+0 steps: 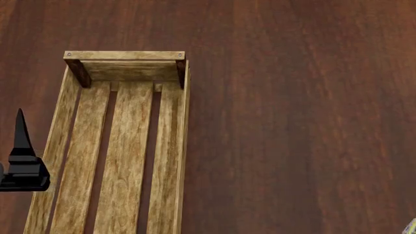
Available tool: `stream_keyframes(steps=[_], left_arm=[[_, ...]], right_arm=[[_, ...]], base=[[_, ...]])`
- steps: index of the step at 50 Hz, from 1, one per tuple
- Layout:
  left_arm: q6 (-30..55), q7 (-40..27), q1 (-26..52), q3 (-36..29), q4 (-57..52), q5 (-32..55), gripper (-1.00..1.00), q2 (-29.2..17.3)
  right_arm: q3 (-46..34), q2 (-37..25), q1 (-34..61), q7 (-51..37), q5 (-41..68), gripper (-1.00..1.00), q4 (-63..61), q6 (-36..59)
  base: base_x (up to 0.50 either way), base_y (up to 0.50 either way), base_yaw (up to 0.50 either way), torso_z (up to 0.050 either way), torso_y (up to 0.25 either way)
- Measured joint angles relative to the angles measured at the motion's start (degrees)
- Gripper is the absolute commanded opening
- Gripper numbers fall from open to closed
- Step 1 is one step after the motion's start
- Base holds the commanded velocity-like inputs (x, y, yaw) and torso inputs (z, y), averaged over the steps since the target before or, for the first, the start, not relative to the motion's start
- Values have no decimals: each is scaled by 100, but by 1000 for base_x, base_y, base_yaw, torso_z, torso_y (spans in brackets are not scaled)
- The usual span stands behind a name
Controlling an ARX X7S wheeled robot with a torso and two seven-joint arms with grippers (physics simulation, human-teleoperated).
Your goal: Stack the left bowl on the right bowl and place them in the tray.
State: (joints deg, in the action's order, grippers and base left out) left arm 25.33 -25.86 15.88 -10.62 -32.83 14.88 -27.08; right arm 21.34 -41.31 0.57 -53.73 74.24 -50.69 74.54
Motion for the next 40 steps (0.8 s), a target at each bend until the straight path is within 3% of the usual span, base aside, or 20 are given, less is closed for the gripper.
stream_keyframes(steps=[18,40], left_arm=[[-23,-33,-30,106,-31,61,100,-35],[-27,-63,-31,158,-50,109,100,-57]], right_arm=[[-852,-220,1721,-1234,1388,-100,412,499],[-2181,-129,3599,-2003,2124,-100,1102,741]], base=[[0,0,0,0,0],[0,0,0,0,0]])
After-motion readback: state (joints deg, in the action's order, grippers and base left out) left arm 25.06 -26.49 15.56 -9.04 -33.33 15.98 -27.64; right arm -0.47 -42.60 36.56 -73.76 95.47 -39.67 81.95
